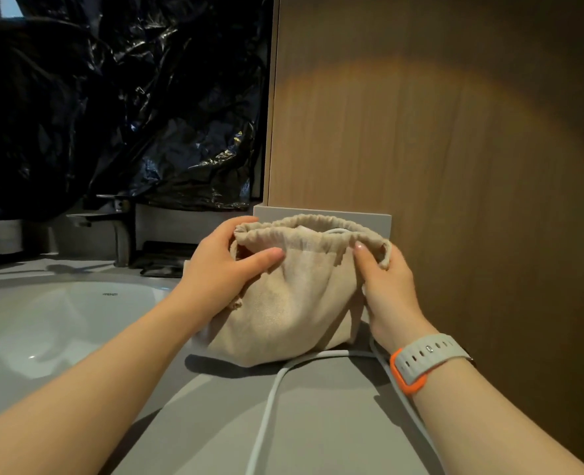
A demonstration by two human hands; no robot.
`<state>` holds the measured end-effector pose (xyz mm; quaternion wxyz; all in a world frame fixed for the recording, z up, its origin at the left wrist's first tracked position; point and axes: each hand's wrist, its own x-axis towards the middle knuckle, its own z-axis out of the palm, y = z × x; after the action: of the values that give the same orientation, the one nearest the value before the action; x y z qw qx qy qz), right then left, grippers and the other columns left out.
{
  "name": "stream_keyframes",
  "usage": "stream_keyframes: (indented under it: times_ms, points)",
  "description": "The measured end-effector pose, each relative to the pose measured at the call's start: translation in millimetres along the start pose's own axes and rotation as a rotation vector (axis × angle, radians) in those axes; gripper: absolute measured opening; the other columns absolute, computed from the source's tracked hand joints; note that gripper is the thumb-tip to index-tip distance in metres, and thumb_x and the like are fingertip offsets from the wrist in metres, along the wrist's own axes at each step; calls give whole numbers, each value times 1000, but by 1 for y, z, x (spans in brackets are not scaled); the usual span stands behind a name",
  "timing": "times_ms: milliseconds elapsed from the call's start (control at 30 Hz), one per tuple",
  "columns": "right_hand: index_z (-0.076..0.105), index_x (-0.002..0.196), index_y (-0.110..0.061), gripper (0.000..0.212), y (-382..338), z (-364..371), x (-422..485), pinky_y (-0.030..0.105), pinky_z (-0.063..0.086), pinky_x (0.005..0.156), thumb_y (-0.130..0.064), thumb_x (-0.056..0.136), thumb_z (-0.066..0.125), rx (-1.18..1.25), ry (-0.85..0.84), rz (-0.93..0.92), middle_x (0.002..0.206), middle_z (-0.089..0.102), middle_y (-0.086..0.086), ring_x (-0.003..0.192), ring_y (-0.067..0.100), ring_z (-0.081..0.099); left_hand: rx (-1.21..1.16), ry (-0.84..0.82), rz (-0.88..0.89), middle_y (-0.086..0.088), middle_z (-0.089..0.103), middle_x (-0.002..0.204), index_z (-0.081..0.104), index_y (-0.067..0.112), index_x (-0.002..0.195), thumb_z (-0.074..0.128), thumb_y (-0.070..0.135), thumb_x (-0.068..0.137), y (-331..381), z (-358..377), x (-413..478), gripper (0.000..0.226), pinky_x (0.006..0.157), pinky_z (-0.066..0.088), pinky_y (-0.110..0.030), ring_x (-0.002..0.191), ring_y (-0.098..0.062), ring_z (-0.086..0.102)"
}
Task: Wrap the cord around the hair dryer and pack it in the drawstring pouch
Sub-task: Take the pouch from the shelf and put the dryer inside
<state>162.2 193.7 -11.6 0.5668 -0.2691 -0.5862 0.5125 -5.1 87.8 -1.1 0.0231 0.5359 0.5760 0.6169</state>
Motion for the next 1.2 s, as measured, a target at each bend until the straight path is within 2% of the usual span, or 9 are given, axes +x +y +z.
stream_keyframes:
  times_ms: [100, 233, 400, 467, 733, 833, 967, 1067, 1200]
  points:
    - [57, 116, -35, 41, 7, 5, -4, 48, 49, 92, -46, 77, 65, -17, -84, 128, 110, 66, -1, 104, 23, 60, -52, 11, -44, 12, 70, 93, 67, 31, 100, 74, 26, 77, 1, -2, -3, 25, 81, 53, -25, 89, -2, 64]
    - [55, 121, -28, 41, 5, 0, -4, 46, 47, 93, -45, 84, 61, -31, -53, 165, 111, 64, 1, 103, 24, 57, -101, 35, -66, 6, 72, 87, 71, 27, 91, 74, 19, 77, 2, -1, -3, 16, 78, 55, -28, 86, -10, 67]
    - [52, 106, -32, 21, 3, 1, -2, 31, 45, 70, -40, 88, 58, 45, -11, 143, 95, 61, -8, 88, 13, 56, -223, 54, -109, 4, 71, 76, 71, 20, 82, 70, 14, 81, 9, 2, 9, 6, 65, 51, -22, 76, -11, 66]
    - [53, 102, -30, 16, 3, 4, 3, 33, 45, 75, -39, 89, 57, 49, 3, 142, 93, 61, -7, 86, 13, 55, -156, 17, -91, 6, 69, 72, 70, 20, 81, 70, 15, 81, 17, 2, 20, 5, 59, 46, -17, 70, -7, 63]
    - [62, 107, -14, 20, -34, 35, 58, 24, 43, 57, -19, 88, 61, -70, -68, 185, 78, 63, -2, 70, 12, 58, -41, -168, -136, -3, 69, 77, 69, 14, 84, 71, 17, 81, 13, -6, 74, 4, 66, 50, -26, 72, -14, 62]
    - [64, 107, -11, 22, -33, 49, 74, 27, 50, 66, -18, 86, 61, -136, -125, 194, 87, 68, 4, 77, 18, 64, -104, -168, -216, -2, 67, 70, 69, 12, 84, 71, 17, 81, -2, -11, 82, 6, 61, 47, -27, 68, -15, 61]
    - [64, 98, -20, 14, -30, 54, 84, 29, 52, 76, -24, 88, 55, -315, -187, 72, 91, 68, 1, 83, 18, 64, -19, -188, -207, 8, 63, 55, 68, 12, 82, 70, 20, 81, -3, -24, 91, 8, 45, 41, -15, 48, 0, 56]
    - [63, 112, -19, 30, -31, 47, 89, 39, 50, 91, -32, 87, 56, -404, -215, 48, 101, 69, 2, 94, 21, 64, -5, -190, -205, 3, 65, 61, 69, 10, 82, 73, 21, 79, 1, -28, 94, 12, 53, 44, -21, 56, -7, 58]
    - [66, 103, -8, 31, -35, 34, 91, 43, 46, 95, -31, 93, 47, -485, -140, -17, 105, 67, 11, 100, 27, 61, -6, -123, -207, -5, 67, 72, 70, 9, 86, 73, 21, 79, 7, -28, 94, 14, 57, 48, -28, 65, -17, 60]
